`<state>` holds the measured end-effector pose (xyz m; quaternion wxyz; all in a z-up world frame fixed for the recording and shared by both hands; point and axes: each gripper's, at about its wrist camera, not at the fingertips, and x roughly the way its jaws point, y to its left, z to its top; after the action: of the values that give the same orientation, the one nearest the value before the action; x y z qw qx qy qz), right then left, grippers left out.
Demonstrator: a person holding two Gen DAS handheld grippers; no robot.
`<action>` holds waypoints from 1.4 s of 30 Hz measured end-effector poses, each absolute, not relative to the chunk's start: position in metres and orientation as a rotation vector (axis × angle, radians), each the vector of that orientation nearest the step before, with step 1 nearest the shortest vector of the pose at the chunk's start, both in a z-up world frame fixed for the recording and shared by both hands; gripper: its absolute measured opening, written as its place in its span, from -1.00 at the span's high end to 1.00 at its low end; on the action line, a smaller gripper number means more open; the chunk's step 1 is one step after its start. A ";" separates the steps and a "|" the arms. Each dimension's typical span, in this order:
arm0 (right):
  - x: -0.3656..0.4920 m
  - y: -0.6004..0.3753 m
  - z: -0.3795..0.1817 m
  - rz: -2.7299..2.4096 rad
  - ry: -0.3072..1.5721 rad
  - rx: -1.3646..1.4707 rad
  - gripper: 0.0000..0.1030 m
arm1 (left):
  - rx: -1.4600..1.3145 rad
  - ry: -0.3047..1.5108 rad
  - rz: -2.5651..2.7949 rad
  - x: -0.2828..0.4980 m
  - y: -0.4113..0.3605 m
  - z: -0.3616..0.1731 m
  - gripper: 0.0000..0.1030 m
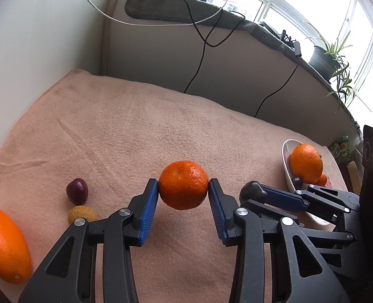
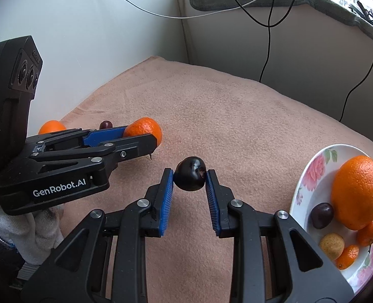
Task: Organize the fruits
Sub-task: 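Carry the mandarin with the left tool while the right tool carries the plum to the plate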
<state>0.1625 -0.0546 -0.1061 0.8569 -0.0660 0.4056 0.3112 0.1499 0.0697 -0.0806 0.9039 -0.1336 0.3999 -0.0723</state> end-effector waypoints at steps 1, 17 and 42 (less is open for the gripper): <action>0.161 -0.057 -0.104 0.654 0.848 -0.136 0.47 | -0.275 0.823 -0.151 0.148 0.070 -0.079 0.24; 0.128 -0.116 -0.078 0.610 0.785 -0.075 0.47 | -0.248 0.783 -0.208 0.135 0.034 -0.058 0.24; 0.115 -0.250 -0.073 0.372 0.793 0.021 0.47 | -0.194 0.797 -0.346 0.129 -0.042 -0.051 0.24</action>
<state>0.1149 -0.2498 -0.0730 0.9056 0.0102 0.3839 0.1802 0.1290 -0.0416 -0.0511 0.9027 -0.0936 0.3853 -0.1671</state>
